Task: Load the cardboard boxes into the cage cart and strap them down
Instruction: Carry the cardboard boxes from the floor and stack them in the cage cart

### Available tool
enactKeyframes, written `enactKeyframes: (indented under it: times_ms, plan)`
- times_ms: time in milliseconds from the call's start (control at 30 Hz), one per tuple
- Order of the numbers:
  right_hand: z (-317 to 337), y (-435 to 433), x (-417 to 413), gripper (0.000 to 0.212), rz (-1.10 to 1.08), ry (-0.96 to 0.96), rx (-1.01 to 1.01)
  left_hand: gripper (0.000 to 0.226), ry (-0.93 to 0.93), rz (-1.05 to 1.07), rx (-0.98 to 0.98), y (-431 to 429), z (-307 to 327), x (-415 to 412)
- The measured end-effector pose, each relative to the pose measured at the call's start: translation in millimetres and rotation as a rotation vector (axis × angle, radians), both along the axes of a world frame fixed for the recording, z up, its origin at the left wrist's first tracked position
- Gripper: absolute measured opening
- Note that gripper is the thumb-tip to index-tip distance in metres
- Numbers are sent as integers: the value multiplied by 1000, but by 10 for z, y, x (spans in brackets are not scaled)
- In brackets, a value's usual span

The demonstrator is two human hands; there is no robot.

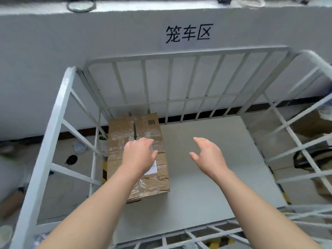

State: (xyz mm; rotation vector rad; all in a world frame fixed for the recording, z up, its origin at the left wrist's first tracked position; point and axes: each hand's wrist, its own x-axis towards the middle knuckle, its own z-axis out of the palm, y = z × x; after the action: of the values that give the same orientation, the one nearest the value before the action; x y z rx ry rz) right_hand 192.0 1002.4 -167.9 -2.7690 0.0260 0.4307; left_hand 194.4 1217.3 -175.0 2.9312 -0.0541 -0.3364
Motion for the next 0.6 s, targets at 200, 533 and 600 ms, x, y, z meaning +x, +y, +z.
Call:
enactKeyframes:
  times_ms: [200, 533, 600]
  plan:
    - [846, -690, -570, 56, -147, -79, -28, 46, -106, -219, 0, -746, 861, -175]
    - [1579, -2155, -1809, 55, -490, -155, -60, 46, -187, -561, -128, -2398, 1543, -788]
    - [1641, -2459, -2107, 54, -552, -152, -64, 45, -187, -624, -148, -2749, 1599, -968]
